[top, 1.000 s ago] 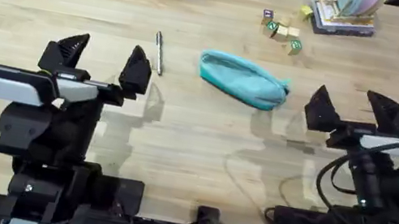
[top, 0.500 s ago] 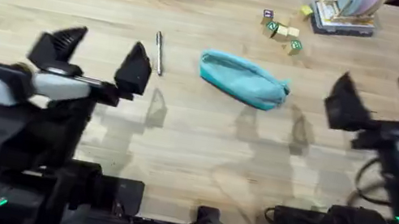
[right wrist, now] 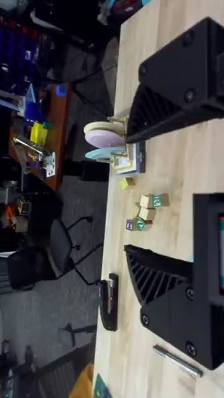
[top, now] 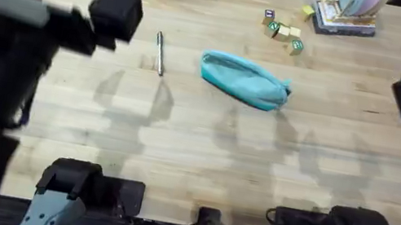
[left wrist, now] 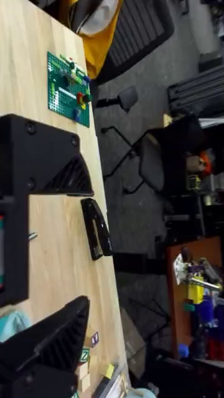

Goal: Unzip the bag, pick up the pens from the table one at a time and place them inside, then zip the bag closed.

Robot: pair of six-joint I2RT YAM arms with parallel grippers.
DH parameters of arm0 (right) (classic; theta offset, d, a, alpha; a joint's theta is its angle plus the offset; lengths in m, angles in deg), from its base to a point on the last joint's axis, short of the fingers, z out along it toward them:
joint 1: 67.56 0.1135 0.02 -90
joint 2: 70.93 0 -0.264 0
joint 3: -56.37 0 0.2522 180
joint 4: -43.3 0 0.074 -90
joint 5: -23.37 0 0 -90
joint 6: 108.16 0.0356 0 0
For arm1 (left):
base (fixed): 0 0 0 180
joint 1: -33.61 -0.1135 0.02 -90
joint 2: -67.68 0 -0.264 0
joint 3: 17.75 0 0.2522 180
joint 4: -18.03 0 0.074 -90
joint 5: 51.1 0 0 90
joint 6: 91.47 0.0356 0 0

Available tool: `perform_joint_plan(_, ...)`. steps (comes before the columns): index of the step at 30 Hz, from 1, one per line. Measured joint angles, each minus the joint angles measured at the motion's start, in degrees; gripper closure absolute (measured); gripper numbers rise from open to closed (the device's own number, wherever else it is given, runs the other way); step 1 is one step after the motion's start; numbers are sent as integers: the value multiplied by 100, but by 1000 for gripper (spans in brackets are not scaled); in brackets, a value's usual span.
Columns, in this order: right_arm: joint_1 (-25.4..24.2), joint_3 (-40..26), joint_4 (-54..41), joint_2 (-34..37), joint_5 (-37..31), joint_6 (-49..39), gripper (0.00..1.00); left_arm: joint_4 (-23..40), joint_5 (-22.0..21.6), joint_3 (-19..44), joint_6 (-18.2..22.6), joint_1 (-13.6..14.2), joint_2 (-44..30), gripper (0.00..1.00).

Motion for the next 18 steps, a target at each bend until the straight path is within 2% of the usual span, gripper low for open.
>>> perform_joint_plan(8,0,-882,-465,855,0,-2,3,-3,234,1150,28,11,-1834,8)
perform_joint_plan(13,0,-978,-511,1069,8,0,4,-1,476,1686,31,11,-2743,7)
perform_joint_plan(18,0,-978,-533,1132,150,0,4,-1,910,2102,44,11,-3481,7)
